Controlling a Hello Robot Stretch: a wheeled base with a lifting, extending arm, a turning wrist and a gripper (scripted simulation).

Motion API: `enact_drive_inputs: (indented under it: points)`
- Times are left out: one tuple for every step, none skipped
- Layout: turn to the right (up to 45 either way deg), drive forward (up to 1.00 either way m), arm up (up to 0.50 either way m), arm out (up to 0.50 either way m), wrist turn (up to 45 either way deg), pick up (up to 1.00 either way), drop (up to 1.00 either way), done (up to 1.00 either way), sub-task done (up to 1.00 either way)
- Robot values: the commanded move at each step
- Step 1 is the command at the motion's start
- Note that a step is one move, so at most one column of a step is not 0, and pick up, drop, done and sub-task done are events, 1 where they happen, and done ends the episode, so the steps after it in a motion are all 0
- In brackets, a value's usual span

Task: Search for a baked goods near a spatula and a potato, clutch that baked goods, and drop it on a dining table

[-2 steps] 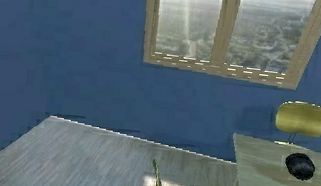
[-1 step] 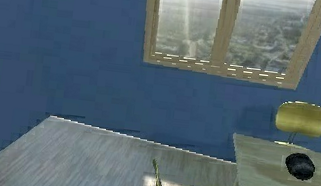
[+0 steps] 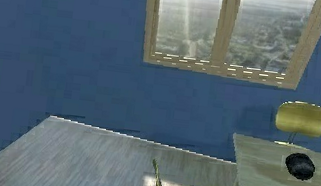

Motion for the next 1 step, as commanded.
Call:
enact_drive_inputs:
  points:
    - [0.0, 0.0, 0.0, 0.0, 0.0, 0.0, 0.0, 1.0, 0.0]
